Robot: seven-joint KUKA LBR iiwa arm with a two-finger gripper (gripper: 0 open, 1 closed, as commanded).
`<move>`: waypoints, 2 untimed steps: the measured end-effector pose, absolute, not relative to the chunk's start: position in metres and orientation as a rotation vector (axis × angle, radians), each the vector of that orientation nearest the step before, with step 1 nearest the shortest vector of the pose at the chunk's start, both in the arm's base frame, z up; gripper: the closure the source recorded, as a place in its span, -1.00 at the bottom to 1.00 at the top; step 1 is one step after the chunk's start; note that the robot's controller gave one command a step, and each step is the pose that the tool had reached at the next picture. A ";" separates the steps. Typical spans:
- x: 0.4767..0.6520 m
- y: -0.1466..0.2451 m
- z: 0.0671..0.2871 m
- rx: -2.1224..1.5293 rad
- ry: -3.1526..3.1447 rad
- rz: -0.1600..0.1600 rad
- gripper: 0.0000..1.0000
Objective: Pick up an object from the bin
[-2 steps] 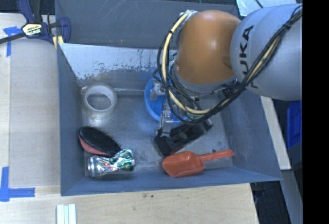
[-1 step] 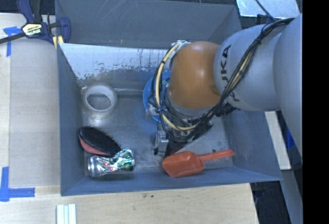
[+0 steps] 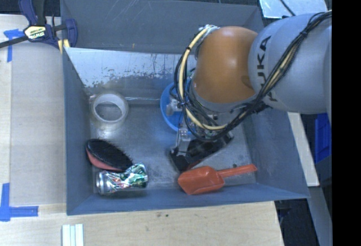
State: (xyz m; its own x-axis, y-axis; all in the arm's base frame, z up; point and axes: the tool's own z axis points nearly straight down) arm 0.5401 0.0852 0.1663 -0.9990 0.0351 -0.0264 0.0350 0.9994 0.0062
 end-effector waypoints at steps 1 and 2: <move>0.538 0.083 0.092 0.049 3.147 0.000 -1.00; 0.542 0.054 0.179 0.084 3.093 0.011 -1.00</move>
Offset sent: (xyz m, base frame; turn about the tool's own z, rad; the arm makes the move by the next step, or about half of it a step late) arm -0.0009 -0.0295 0.0074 0.0163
